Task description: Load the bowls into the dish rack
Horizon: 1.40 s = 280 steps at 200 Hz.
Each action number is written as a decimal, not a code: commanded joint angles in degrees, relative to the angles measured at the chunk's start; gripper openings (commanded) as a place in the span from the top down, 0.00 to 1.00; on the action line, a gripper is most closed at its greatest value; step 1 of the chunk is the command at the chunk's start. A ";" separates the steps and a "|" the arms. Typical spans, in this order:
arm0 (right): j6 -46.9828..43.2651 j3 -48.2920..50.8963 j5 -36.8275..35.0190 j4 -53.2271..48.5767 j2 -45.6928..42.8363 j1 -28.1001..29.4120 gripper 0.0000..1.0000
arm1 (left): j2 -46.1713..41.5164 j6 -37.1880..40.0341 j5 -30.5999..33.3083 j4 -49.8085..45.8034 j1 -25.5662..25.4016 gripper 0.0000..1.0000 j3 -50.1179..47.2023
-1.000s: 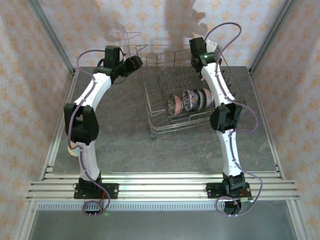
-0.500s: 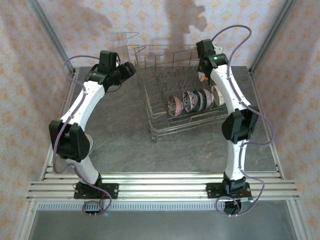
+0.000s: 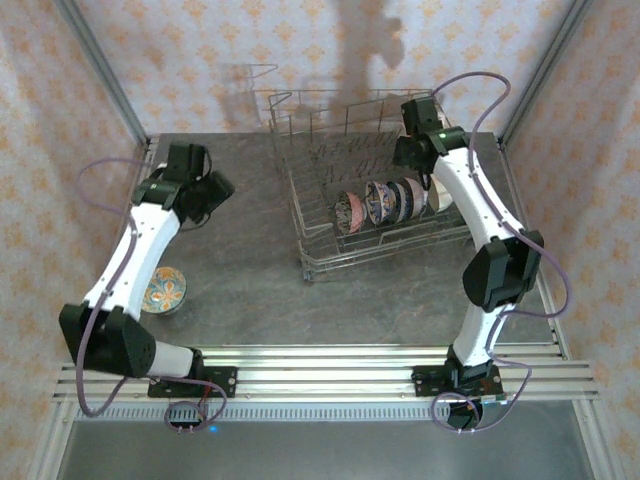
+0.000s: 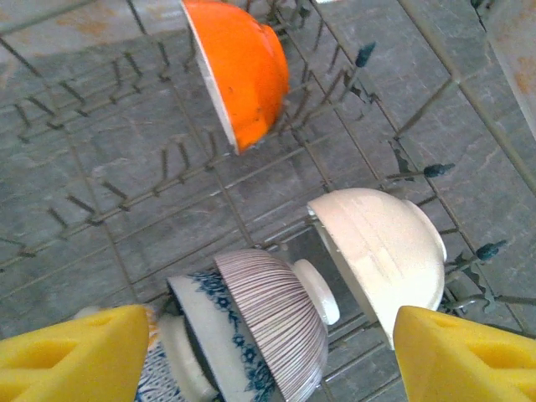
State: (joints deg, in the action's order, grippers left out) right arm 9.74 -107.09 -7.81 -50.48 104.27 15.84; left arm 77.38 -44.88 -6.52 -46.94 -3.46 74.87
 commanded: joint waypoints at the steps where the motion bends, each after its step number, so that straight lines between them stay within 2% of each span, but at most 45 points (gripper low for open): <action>1: -1.82 0.95 5.37 0.89 -3.00 0.07 0.24 | -5.30 -3.28 4.46 -7.45 3.16 0.30 -6.02; 37: -2.49 3.59 8.34 1.44 -4.15 0.03 0.24 | -7.08 -3.81 3.15 -9.39 8.61 0.25 -15.37; 92: -3.01 4.74 9.35 1.09 -3.89 0.07 0.25 | -6.77 -3.79 -1.68 -4.48 18.41 0.26 -24.92; 135: -2.86 5.89 9.44 1.32 -3.64 0.00 0.25 | -3.35 -0.48 -2.27 -3.16 20.43 0.30 -24.87; 174: -2.14 5.93 10.57 1.26 -2.60 0.05 0.26 | -0.79 1.17 -4.96 -1.65 20.67 0.42 -24.35; 226: -1.74 5.15 11.86 1.39 -1.23 0.05 0.27 | -3.10 1.20 -5.29 -0.81 20.75 0.67 -25.76; 280: -1.65 3.77 12.70 0.79 0.28 0.01 0.28 | -4.11 1.45 -7.12 -1.09 20.72 0.81 -25.56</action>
State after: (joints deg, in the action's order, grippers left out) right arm 7.64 -101.69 4.58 -49.60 103.72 15.84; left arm 75.22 -43.72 -12.19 -48.40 16.67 49.65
